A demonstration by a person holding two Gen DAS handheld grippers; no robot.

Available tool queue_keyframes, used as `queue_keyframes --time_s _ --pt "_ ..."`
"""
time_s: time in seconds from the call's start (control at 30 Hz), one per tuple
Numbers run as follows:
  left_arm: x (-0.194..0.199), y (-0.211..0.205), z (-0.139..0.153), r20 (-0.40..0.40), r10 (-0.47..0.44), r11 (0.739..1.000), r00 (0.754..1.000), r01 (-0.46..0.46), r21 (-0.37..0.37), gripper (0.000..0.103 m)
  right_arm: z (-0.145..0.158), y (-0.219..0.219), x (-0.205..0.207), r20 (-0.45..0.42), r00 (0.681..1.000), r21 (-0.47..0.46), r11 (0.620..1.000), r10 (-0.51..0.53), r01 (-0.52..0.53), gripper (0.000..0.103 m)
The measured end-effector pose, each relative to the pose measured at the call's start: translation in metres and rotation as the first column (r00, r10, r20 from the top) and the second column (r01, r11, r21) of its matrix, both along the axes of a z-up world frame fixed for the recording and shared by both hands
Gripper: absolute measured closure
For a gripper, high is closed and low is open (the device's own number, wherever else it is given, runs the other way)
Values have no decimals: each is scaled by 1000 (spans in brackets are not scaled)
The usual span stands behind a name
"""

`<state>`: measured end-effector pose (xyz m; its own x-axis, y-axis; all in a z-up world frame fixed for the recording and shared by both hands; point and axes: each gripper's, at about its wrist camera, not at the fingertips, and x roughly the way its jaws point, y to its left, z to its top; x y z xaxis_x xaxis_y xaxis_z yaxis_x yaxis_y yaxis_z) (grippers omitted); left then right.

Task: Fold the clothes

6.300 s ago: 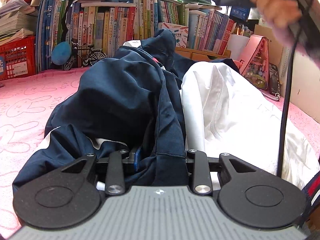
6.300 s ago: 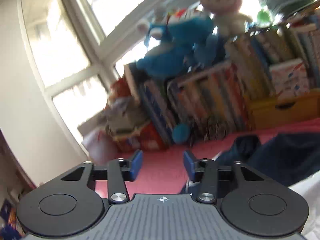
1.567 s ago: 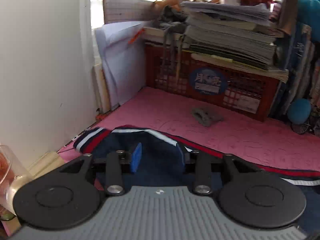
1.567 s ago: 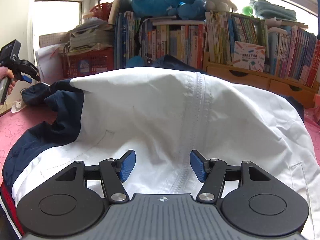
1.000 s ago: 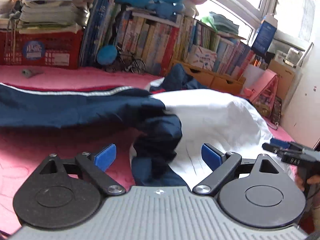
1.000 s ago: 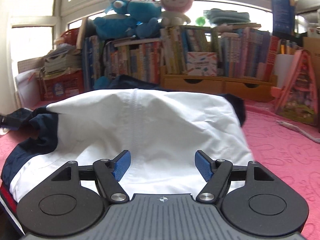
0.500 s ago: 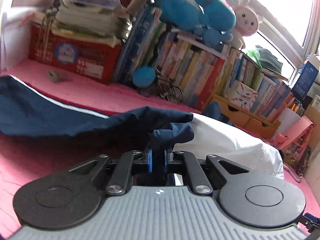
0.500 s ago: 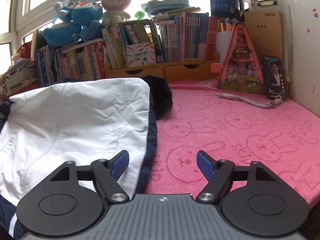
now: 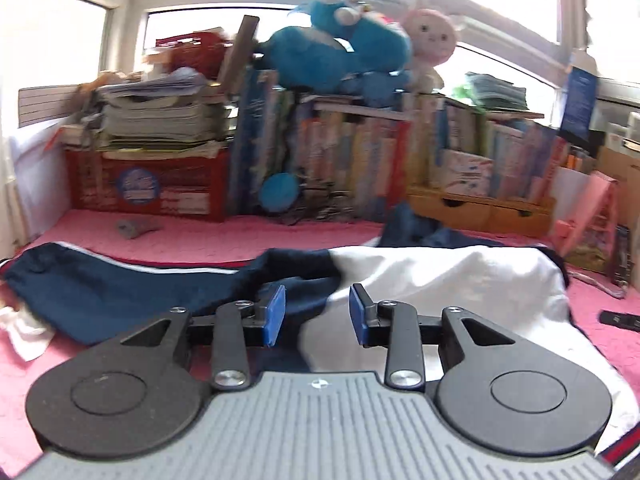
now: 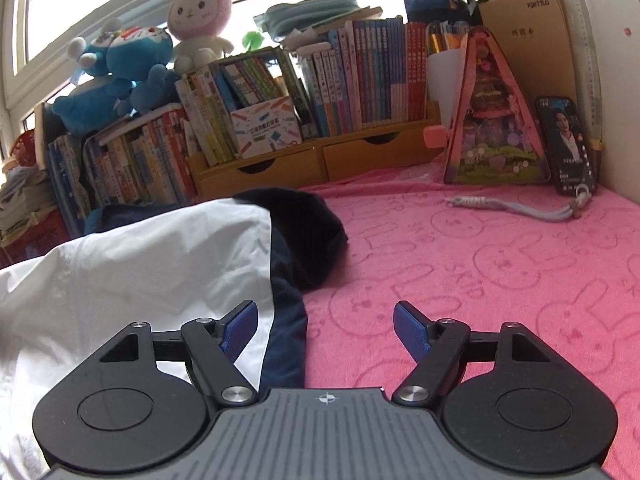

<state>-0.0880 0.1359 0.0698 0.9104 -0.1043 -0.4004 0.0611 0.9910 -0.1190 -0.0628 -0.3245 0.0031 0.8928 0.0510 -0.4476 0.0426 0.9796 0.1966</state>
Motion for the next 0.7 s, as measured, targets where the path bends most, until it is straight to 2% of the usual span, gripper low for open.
queue_keyframes --time_s 0.07,0.13,0.2,0.3,0.4,0.43,0.5,0.53,0.67,0.7 --pt "14 -22 -6 2 -75 997 997 75 -11 60 11 9 11 35 999 -74 997 8 -6 28" --pt "35 -34 -26 -41 -82 997 996 82 8 60 22 19 21 69 997 -148 989 20 -9 28" --pt "53 -38 -49 -106 -54 998 993 58 39 61 36 29 33 85 994 -180 982 66 -50 27" --pt "65 -27 -79 -201 8 998 980 6 67 63 55 46 55 88 984 -166 976 157 -141 23" --pt "60 -14 -92 -212 12 996 977 7 90 61 66 80 86 75 968 -193 956 240 -222 21" --pt "57 -14 -93 -204 11 994 979 11 109 58 70 89 101 56 960 -206 944 274 -258 21" --pt "52 -14 -96 -187 10 989 982 19 149 57 69 117 136 -39 937 -178 920 348 -349 17" --pt "52 -14 -96 -188 9 989 982 19 143 57 68 132 154 -87 919 -160 906 384 -393 17" --pt "51 -11 -95 -189 6 992 982 18 126 57 39 190 213 -260 876 -103 891 406 -443 17" --pt "51 -12 -95 -188 7 992 982 17 128 56 28 204 223 -294 877 -160 884 381 -438 17"
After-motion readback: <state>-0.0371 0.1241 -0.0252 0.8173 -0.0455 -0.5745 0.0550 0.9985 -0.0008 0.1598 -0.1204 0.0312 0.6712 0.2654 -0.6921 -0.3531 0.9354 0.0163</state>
